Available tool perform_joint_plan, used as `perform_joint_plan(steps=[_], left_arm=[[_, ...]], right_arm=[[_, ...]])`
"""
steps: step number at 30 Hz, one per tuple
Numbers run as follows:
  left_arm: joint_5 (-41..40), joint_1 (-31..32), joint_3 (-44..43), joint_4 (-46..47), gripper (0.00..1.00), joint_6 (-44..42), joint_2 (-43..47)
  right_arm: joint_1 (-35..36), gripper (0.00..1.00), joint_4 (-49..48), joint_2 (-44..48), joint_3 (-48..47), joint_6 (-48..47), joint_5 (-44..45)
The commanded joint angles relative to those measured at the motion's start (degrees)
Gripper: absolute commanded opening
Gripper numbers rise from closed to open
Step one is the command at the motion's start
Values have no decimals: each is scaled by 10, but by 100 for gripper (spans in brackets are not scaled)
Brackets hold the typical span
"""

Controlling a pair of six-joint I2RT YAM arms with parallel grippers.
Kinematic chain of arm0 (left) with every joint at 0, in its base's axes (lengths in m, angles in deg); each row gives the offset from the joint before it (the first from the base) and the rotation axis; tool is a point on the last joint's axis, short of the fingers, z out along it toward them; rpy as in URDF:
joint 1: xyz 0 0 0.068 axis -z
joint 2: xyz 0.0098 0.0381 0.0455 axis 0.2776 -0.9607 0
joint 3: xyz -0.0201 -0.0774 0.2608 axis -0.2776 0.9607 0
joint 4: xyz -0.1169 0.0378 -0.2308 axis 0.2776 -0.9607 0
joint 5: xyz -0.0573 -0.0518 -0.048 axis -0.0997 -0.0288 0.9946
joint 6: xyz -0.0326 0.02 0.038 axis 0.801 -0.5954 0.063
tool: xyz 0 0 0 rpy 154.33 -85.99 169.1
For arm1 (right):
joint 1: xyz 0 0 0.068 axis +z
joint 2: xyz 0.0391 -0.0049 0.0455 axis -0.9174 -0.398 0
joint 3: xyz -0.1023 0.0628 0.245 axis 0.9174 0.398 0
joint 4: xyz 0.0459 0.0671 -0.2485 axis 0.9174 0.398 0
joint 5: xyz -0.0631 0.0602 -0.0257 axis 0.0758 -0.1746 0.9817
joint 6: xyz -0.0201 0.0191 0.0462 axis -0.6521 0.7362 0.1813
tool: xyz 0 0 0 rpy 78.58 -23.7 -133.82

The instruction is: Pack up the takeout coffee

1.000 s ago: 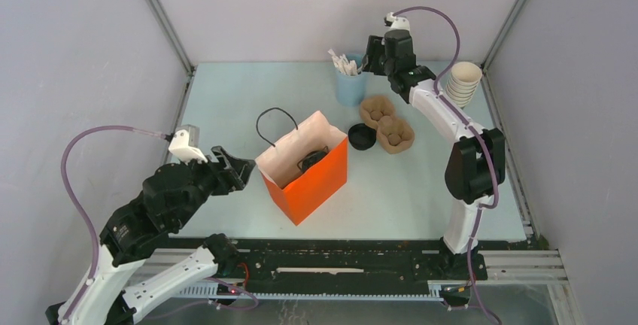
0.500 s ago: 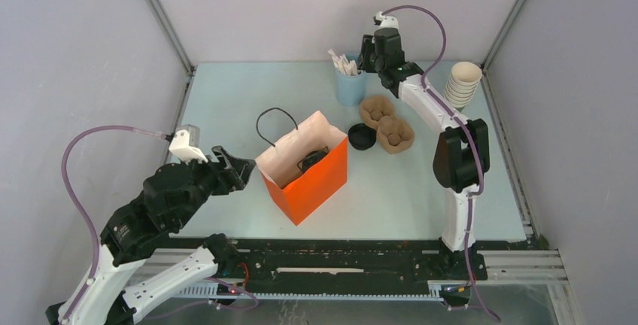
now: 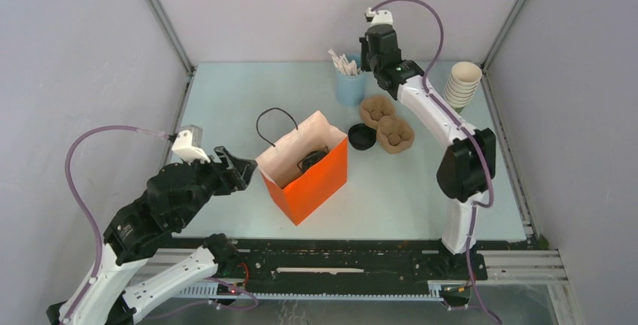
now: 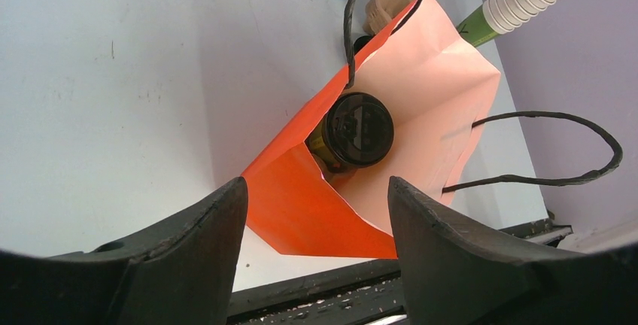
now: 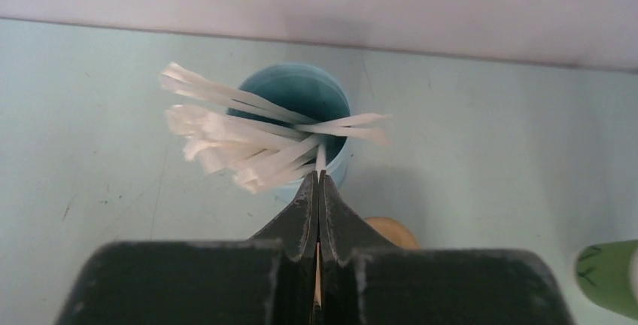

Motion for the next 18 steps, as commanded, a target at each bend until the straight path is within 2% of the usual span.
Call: perform_joint_plan(steps=[1, 8, 14, 18], left_arm=[[3, -2, 20, 29, 73, -4, 7], [-4, -2, 21, 23, 73, 0, 37], [-14, -2, 8, 1, 74, 0, 72], [-13, -2, 1, -4, 76, -3, 78]], right_arm=[[31, 0, -12, 140, -5, -72, 70], [59, 0, 60, 281, 29, -79, 41], [88, 0, 173, 402, 40, -30, -138], [127, 0, 206, 438, 63, 5, -241]])
